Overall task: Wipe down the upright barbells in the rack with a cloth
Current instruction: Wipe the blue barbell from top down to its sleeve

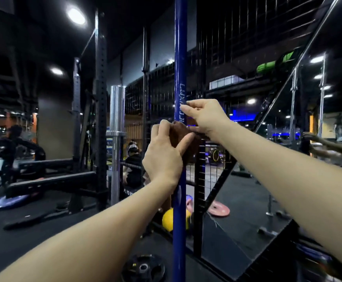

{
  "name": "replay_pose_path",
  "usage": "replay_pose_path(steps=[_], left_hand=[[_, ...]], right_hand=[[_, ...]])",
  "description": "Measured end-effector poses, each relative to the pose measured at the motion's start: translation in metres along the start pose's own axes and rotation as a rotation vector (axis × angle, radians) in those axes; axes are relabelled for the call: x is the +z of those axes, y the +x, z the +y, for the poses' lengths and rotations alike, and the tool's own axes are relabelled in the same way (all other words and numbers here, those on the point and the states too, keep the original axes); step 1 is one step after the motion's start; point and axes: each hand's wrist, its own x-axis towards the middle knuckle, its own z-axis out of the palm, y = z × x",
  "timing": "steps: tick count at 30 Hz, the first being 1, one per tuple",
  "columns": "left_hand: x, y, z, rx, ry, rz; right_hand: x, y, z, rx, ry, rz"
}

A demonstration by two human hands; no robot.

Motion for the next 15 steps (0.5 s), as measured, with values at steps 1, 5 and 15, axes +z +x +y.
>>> replay_pose_path(steps=[1,5,15], left_hand=[[0.002,-0.003,-0.001,0.020,0.010,0.041],[0.011,-0.019,-0.006,-0.030,0.133,0.015],[0.017,0.004,0.003,0.077,0.386,-0.102]], right_hand=[[0.001,-0.003,0.002,-0.028,-0.018,-0.009],[0.004,-0.015,0.015,-0.135,-0.038,-0.016],[0.004,-0.004,0.027,-0.100,0.036,0.059]])
